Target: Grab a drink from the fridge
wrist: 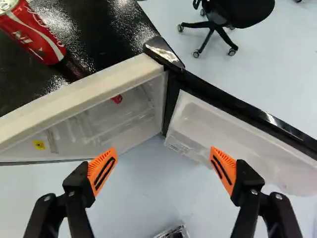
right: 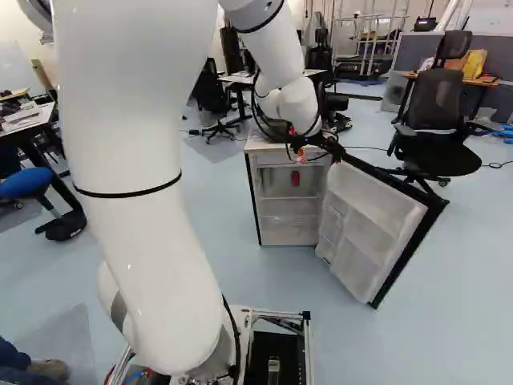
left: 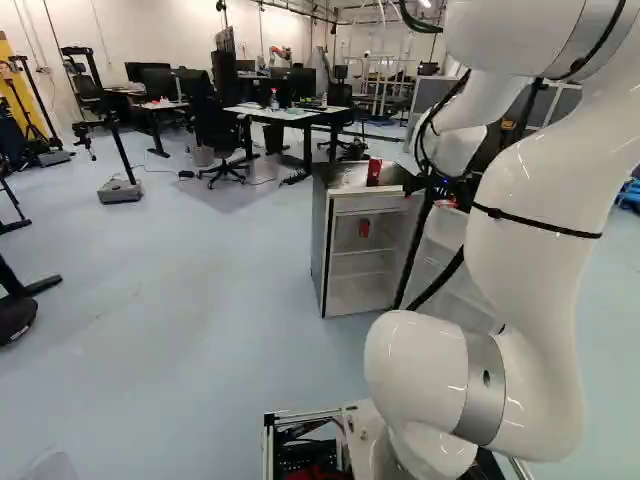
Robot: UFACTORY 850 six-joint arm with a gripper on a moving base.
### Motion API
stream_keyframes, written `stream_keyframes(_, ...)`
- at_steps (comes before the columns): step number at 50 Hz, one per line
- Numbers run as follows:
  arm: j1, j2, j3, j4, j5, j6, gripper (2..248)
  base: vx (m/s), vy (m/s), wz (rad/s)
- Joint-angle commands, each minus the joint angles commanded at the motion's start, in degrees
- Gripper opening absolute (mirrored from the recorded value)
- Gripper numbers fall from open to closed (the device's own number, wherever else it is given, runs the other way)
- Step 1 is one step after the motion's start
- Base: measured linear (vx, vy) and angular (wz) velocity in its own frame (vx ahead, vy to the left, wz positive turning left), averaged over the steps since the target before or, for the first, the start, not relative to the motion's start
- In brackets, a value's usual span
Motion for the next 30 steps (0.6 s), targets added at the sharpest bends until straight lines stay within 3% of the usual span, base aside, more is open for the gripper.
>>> stream_keyframes(9,-1.4,0.3,-1.1,0.0,-2.9,0.0,247,0.0,0.0,0.0)
stream_keyframes(30,-4.6,0.4,-4.2,0.0,-5.1,0.0,247,0.0,0.0,0.0)
